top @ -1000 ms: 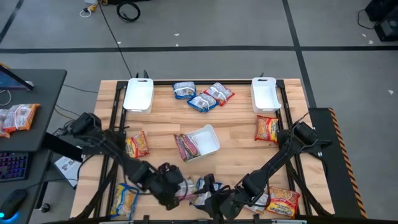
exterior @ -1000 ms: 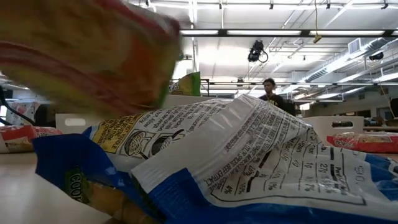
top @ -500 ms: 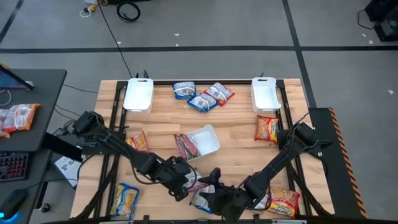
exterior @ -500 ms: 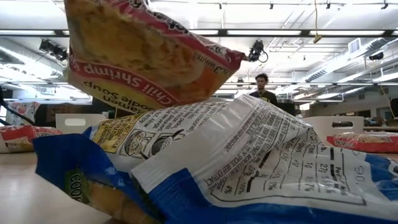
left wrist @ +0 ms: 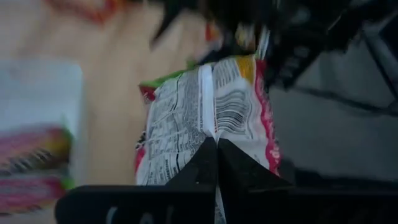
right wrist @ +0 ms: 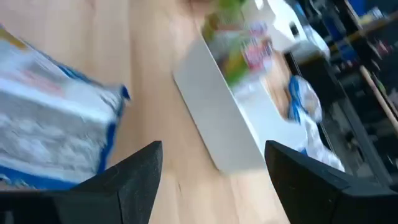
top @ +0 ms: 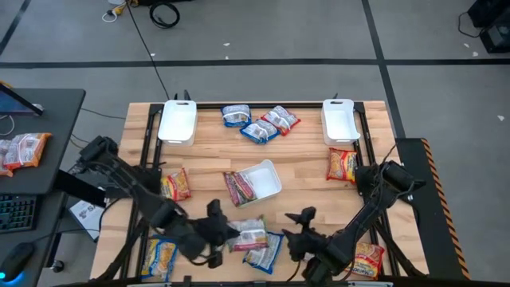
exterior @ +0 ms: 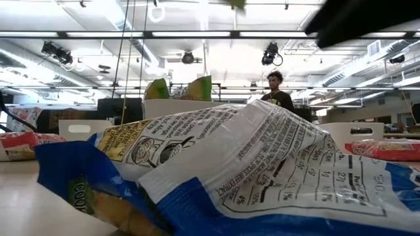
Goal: Sort Maruchan noodles
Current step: Put the green noodle pack into the bottom white bin
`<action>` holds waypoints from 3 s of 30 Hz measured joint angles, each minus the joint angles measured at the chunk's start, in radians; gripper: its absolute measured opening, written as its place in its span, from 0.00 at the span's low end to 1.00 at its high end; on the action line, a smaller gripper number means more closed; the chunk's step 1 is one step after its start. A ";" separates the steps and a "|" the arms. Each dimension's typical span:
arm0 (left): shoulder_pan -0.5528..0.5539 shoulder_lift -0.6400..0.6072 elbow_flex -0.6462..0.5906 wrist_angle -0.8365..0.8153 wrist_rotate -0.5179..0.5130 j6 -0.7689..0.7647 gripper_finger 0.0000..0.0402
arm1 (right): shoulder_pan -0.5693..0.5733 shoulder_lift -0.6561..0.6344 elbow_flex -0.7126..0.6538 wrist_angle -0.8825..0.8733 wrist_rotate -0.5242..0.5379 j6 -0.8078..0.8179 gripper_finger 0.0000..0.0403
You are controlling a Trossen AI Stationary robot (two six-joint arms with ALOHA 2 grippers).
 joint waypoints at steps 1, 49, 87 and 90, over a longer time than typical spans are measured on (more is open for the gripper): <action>-0.014 -0.017 0.000 0.021 -0.039 0.029 0.02 | 0.006 0.000 -0.012 -0.013 0.000 0.037 0.71; -0.010 -0.087 -0.801 1.887 0.510 0.777 0.01 | -0.278 0.000 -0.204 1.970 -0.757 -1.373 0.82; 0.132 -0.124 -0.794 1.669 0.465 0.699 0.19 | -0.409 -0.034 -0.195 1.829 -0.958 -1.037 0.35; 0.134 -0.226 -0.795 1.480 0.406 0.703 0.31 | -0.397 -0.094 -0.194 1.666 -0.861 -0.975 0.38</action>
